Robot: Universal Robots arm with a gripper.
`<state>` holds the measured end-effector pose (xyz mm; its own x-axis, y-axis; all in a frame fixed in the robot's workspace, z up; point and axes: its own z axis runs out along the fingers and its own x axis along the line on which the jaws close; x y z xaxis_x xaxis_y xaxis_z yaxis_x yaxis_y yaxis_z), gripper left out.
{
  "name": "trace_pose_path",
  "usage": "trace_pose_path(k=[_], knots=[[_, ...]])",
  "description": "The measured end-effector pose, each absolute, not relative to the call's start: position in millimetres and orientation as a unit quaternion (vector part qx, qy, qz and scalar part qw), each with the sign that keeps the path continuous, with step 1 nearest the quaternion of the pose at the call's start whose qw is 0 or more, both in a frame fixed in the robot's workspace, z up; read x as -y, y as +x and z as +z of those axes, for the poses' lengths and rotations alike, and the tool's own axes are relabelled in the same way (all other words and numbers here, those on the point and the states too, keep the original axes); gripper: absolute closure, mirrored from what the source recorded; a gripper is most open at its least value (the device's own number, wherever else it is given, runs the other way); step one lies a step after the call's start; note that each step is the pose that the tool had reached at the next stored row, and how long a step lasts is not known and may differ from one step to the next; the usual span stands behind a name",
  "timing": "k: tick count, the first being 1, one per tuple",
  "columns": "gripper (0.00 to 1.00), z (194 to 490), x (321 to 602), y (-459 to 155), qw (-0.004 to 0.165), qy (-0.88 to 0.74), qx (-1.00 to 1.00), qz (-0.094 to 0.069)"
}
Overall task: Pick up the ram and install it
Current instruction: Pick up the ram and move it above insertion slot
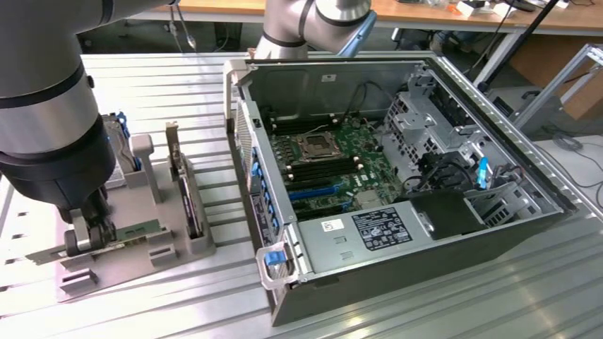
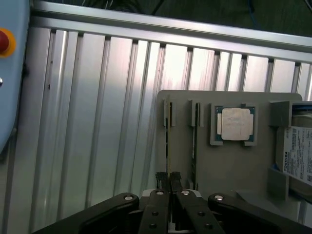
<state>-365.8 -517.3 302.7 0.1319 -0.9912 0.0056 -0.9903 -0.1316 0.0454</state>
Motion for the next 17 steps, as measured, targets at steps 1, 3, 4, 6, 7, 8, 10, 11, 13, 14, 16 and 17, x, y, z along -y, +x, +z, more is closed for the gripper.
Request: trace_pose_path(k=[1, 3, 4, 6, 7, 8, 10, 11, 13, 14, 16, 17], knots=[[0.88, 303.7, 517.2, -365.8, 0.019, 0.752, 0.659, -0.013], [0.88, 305.9, 517.3, -365.8, 0.019, 0.752, 0.659, -0.013], [0.88, 306.8, 517.3, -365.8, 0.019, 0.752, 0.659, -0.013], [0.88, 308.2, 517.3, -365.8, 0.019, 0.752, 0.659, -0.013], [0.88, 308.9, 517.3, -365.8, 0.019, 0.752, 0.659, -0.013], [0.88, 309.7, 517.3, -365.8, 0.019, 0.752, 0.659, -0.013], [0.88, 310.5, 517.3, -365.8, 0.019, 0.752, 0.659, -0.013], [0.88, 311.0, 517.3, -365.8, 0.019, 0.752, 0.659, -0.013], [0.88, 311.7, 517.3, -365.8, 0.019, 0.752, 0.659, -0.013], [0.88, 311.8, 517.3, -365.8, 0.019, 0.752, 0.659, -0.013], [0.88, 312.4, 517.3, -365.8, 0.019, 0.752, 0.659, -0.013], [0.88, 312.7, 517.3, -365.8, 0.019, 0.752, 0.659, -0.013]])
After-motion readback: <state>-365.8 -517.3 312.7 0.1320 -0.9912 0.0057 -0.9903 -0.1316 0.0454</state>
